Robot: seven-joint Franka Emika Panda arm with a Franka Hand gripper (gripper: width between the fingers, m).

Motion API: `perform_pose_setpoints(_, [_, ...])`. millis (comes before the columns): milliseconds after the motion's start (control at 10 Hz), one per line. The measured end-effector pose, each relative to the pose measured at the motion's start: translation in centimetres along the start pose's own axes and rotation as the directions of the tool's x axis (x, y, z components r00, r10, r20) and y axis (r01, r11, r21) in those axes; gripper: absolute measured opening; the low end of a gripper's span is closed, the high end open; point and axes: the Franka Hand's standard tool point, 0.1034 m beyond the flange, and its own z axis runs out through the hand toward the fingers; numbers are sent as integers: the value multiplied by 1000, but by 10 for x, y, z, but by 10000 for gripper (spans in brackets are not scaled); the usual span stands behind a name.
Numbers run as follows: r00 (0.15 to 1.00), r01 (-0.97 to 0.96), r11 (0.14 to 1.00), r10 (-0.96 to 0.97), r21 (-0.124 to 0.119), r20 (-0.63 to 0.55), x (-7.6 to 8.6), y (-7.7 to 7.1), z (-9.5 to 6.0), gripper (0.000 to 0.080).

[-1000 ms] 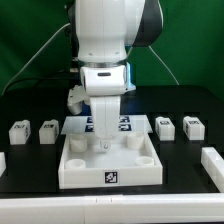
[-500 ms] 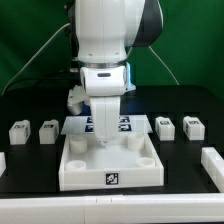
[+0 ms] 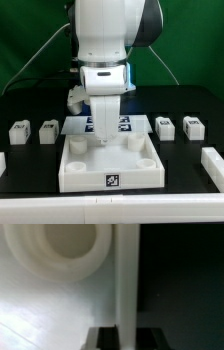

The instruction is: Assemble one leg

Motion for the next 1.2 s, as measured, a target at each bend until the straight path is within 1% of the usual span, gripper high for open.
perform_pose_setpoints(1200, [1000,0,1000,0,0,0,0,0,0,61])
